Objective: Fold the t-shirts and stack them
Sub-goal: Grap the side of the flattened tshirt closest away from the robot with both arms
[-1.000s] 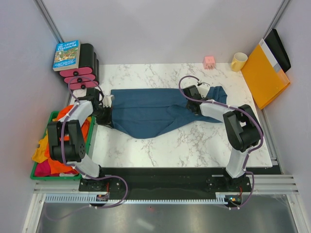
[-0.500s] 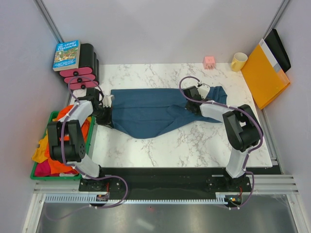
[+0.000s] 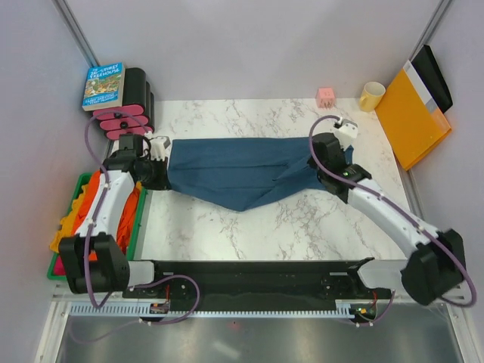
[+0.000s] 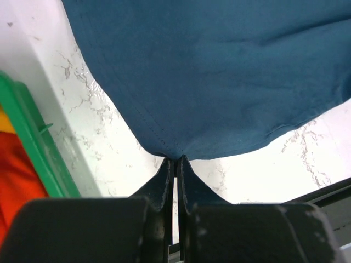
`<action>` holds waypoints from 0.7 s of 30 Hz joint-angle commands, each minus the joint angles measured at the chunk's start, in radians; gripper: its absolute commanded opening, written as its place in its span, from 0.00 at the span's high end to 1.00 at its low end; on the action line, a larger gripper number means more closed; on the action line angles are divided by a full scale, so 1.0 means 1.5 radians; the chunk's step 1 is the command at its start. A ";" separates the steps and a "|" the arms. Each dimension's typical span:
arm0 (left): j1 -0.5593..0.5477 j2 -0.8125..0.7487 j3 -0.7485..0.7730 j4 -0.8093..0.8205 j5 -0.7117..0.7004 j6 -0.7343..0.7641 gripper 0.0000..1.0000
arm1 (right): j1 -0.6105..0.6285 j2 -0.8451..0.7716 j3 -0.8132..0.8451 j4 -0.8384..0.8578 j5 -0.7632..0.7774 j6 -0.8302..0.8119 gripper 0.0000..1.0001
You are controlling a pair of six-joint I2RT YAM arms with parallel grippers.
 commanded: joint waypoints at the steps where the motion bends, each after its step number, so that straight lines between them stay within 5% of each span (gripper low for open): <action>1: -0.002 -0.072 0.008 -0.065 0.029 0.033 0.98 | 0.016 -0.121 -0.034 -0.131 0.047 -0.004 1.00; 14: -0.002 -0.207 0.042 -0.198 0.052 0.083 0.98 | 0.080 -0.374 -0.049 -0.416 0.098 0.100 1.00; 21: -0.002 -0.226 0.050 -0.220 0.027 0.122 0.98 | 0.080 -0.412 -0.026 -0.500 0.105 0.110 1.00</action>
